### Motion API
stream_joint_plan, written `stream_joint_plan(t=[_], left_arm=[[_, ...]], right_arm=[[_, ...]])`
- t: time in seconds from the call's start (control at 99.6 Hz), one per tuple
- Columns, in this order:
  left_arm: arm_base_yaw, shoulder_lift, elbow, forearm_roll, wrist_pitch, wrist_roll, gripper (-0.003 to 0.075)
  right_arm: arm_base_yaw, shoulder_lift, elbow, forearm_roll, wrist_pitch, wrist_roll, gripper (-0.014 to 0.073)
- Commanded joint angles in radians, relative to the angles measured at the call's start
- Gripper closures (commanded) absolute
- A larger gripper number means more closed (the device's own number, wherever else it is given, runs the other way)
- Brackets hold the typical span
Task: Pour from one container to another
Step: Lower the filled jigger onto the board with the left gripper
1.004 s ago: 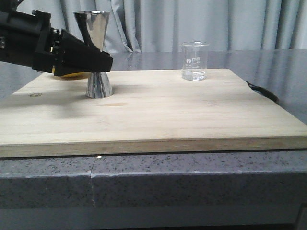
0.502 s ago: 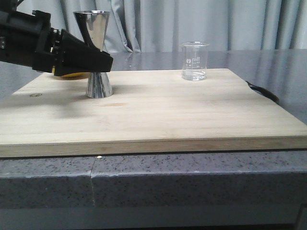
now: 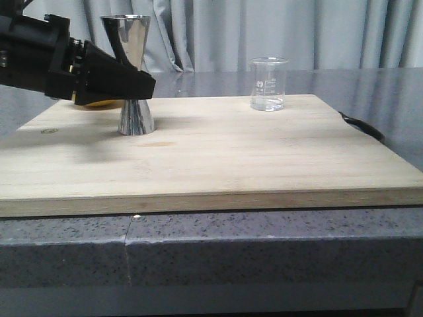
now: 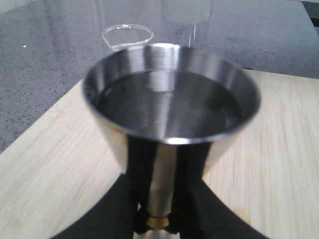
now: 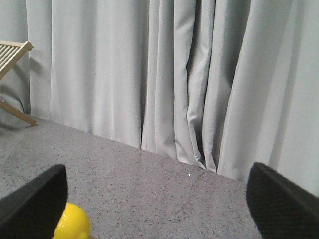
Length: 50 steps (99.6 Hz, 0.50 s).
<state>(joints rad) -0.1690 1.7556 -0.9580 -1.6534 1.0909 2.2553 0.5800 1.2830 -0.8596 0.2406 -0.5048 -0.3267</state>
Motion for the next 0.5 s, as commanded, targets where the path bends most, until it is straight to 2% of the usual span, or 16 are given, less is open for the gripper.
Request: stream_joint_plan(t=[0.0,0.07,0.331,0.492], left_arm=[[0.002,-0.043,-0.029,-0.051,0.061,-0.011,0.0610],[0.002,-0.043,-0.029,-0.051,0.061,-0.011,0.0583],[0.002,-0.043,-0.029,-0.062,0.061,-0.061,0.0336],[0.002,-0.043,-0.029,-0.062,0.061,-0.063,0.0240]], right_arm=[[0.001,-0.033,-0.027,-0.014,-0.082,-0.006,-0.0066],[0.001,-0.033,-0.027,-0.014,-0.082,-0.006,-0.0066],[0.001,-0.033,-0.027,-0.014,-0.082,-0.006,-0.0066],[0.001,-0.033,-0.027,-0.014,-0.082,-0.006,-0.0066]])
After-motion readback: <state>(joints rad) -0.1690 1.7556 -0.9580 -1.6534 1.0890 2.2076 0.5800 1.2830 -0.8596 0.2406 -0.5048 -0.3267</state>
